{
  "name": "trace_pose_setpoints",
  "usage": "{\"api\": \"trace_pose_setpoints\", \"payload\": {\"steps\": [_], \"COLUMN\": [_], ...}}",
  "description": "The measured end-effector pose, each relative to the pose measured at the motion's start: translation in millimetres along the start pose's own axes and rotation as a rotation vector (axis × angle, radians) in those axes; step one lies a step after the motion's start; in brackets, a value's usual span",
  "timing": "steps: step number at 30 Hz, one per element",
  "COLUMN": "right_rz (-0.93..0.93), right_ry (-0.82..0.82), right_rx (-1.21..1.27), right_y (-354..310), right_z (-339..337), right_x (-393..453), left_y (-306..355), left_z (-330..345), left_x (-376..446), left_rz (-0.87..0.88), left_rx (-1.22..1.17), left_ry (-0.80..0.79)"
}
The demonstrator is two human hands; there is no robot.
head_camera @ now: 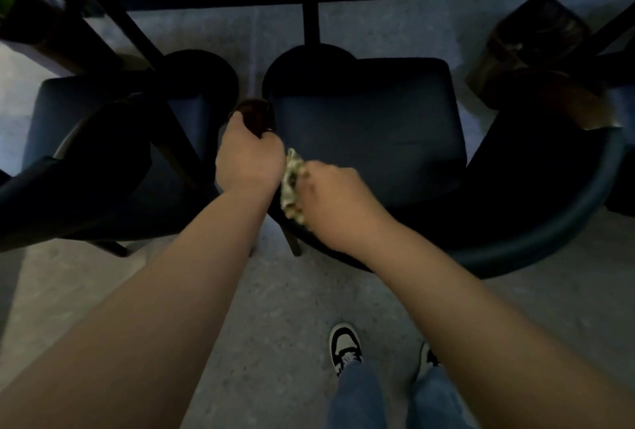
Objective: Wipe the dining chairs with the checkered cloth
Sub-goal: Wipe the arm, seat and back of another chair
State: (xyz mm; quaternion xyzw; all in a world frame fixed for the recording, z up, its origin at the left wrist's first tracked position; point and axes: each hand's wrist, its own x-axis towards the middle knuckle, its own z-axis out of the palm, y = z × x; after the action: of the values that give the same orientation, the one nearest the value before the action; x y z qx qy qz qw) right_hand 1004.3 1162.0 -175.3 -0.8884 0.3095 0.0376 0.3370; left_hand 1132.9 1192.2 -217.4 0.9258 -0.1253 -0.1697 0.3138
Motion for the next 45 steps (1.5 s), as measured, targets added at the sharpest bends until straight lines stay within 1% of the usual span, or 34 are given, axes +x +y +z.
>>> {"api": "trace_pose_setpoints", "payload": {"steps": [3, 7, 10, 12, 14, 17, 19, 21, 24, 28, 32, 34, 37, 40, 42, 44, 45], "right_rz": [-0.018, -0.066, -0.045, 0.026, 0.156, 0.312, 0.362, 0.372, 0.388, 0.287, 0.189, 0.109, -0.031, -0.154, -0.115, -0.005, 0.054], "right_ry": [-0.040, -0.076, -0.100, -0.117, -0.141, -0.160, -0.223, -0.315, -0.348, -0.335, -0.260, -0.246, -0.202, -0.220, -0.249, -0.254, -0.250], "right_rx": [-0.020, 0.005, 0.063, 0.114, 0.185, 0.272, 0.382, 0.441, 0.483, 0.389, 0.536, 0.578, 0.531, 0.472, 0.488, 0.499, 0.448], "right_y": [-1.0, 22.0, 32.7, 38.8, 49.6, 70.7, 78.5, 80.3, 80.4, 79.0, 65.1, 54.1, 46.4, 53.5, 59.1, 63.3, 66.2], "right_z": [12.2, -1.2, -11.3, -16.0, -12.8, 16.2, 40.6, 60.6, 73.3, 66.1, 44.4, 32.7, 12.0, -9.1, -20.6, -22.0, -17.1], "right_x": [0.3, -22.2, -26.4, -9.1, 23.7, 77.5, 100.9, 113.6, 119.1, 115.1, 94.3, 75.8, 32.1, -6.8, -5.6, 17.4, 34.4], "left_y": [0.1, 1.7, 2.8, 3.4, 2.9, 3.1, 4.8, 6.5, 7.9, 8.0, 9.2, 9.8, 11.4, 12.2, 11.8, 11.4, 11.2], "left_z": [1.8, 0.2, -0.6, -0.6, 0.3, 1.8, 1.8, 1.2, 1.0, 1.3, 1.1, 0.7, -0.1, -0.6, -0.7, -0.7, -0.5], "left_x": [-0.3, -0.5, -2.0, -2.1, -1.7, -1.5, -1.6, -1.4, -2.6, -2.4, -4.2, -4.7, -6.1, -7.0, -5.8, -4.6, -4.4], "left_rz": [0.028, 0.037, 0.033, 0.032, 0.031, 0.018, -0.003, -0.012, -0.005, -0.013, -0.017, -0.016, -0.024, -0.042, -0.043, -0.035, -0.032], "left_rx": [0.078, 0.132, 0.151, 0.167, 0.173, 0.179, 0.190, 0.206, 0.235, 0.253, 0.235, 0.233, 0.230, 0.223, 0.230, 0.238, 0.240], "left_ry": [0.020, -0.001, 0.011, 0.021, 0.028, 0.036, 0.041, 0.041, 0.032, 0.035, 0.033, 0.033, 0.023, 0.003, -0.001, 0.002, 0.002]}}
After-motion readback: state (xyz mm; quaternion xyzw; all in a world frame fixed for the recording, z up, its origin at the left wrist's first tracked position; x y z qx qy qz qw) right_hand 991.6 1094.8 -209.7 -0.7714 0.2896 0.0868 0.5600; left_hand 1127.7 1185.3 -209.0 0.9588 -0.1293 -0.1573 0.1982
